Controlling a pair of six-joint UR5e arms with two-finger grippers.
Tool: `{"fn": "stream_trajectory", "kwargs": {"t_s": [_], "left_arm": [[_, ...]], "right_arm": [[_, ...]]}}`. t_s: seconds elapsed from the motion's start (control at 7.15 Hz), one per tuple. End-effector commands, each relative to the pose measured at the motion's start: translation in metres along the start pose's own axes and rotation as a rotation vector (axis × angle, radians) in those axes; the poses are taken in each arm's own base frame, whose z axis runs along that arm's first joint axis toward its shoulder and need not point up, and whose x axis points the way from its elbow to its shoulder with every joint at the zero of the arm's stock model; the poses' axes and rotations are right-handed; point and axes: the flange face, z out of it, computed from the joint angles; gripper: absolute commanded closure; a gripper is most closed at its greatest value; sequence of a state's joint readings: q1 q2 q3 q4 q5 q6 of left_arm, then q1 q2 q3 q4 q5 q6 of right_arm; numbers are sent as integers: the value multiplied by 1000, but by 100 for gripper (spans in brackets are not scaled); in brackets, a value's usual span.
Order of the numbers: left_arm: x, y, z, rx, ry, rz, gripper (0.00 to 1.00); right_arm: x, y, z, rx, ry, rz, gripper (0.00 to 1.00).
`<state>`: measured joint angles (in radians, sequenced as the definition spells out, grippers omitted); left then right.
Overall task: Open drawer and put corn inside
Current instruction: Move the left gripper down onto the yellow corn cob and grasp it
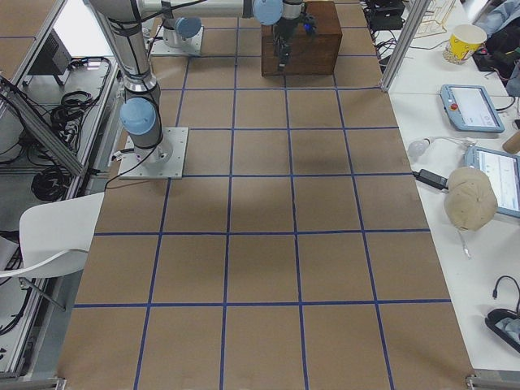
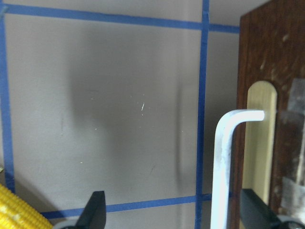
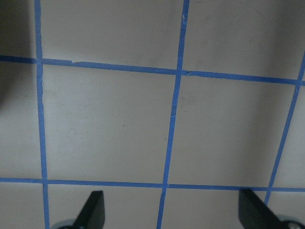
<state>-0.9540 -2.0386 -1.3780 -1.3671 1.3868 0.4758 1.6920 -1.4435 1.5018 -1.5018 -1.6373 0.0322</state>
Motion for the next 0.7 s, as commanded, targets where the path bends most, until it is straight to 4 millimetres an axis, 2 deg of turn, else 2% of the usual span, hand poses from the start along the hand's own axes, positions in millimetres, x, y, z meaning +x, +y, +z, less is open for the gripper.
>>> {"fn": "stream_trajectory", "kwargs": {"t_s": [0.0,0.14,0.28,0.42,0.56], "left_arm": [[-31,11,-4,-12,-47,-161,0],[-44,12,9,-32,-38,-203,0],[-70,25,24,-64,-24,-252,0],[-84,42,47,-105,1,-285,0],[-92,50,65,-125,-19,-282,0]], "right_arm": [[0,0,0,0,1,0,0],[0,0,0,0,0,-2,0],[0,0,0,0,0,0,0],[0,0,0,0,1,-2,0],[0,0,0,0,1,0,0]]}}
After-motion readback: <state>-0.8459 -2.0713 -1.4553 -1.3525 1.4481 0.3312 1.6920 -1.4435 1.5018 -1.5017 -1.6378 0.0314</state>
